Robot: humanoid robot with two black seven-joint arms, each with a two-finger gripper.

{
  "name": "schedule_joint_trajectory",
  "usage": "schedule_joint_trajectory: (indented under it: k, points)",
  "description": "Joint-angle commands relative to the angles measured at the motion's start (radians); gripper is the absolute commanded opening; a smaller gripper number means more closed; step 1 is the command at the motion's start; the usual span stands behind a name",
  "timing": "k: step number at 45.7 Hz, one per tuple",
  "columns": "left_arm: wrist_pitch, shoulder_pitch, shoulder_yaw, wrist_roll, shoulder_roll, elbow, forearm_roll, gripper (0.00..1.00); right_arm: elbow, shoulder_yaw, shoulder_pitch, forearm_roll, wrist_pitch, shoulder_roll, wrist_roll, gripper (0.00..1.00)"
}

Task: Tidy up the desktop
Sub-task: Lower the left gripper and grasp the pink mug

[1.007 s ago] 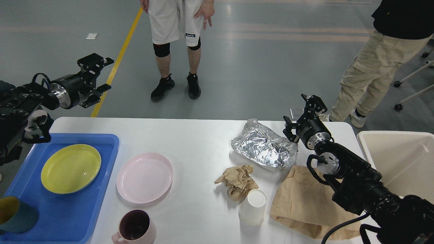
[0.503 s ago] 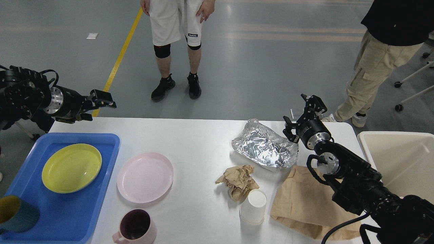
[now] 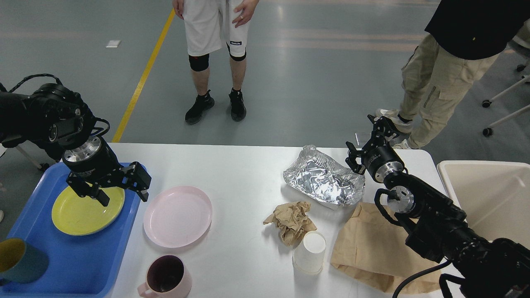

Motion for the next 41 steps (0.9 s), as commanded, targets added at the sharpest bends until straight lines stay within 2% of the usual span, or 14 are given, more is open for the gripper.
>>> schedule_joint_trajectory:
  k: [1, 5, 13, 20, 25, 30, 41]
  points:
    - [0.000, -0.058, 0.052, 0.002, -0.037, -0.118, 0.001, 0.96, 0.000, 0.000, 0.000, 0.000, 0.000, 0.000, 0.000, 1.00]
    - [0.000, -0.081, 0.077, 0.008, -0.058, -0.133, 0.009, 0.96, 0.000, 0.000, 0.000, 0.000, 0.000, 0.000, 0.000, 1.00]
    - [0.000, -0.110, 0.091, 0.073, -0.090, -0.142, 0.015, 0.96, 0.000, 0.000, 0.000, 0.000, 0.000, 0.000, 0.000, 1.00]
    - [0.000, -0.047, 0.054, 0.114, -0.166, -0.159, 0.015, 0.96, 0.000, 0.000, 0.000, 0.000, 0.000, 0.000, 0.000, 1.00]
    - [0.000, 0.027, 0.028, 0.177, -0.190, -0.162, 0.013, 0.96, 0.000, 0.000, 0.000, 0.000, 0.000, 0.000, 0.000, 1.00]
    - [0.000, 0.063, 0.015, 0.217, -0.206, -0.148, 0.010, 0.96, 0.000, 0.000, 0.000, 0.000, 0.000, 0.000, 0.000, 1.00]
    - [0.000, 0.103, -0.064, 0.225, -0.206, -0.119, 0.010, 0.96, 0.000, 0.000, 0.000, 0.000, 0.000, 0.000, 0.000, 1.00]
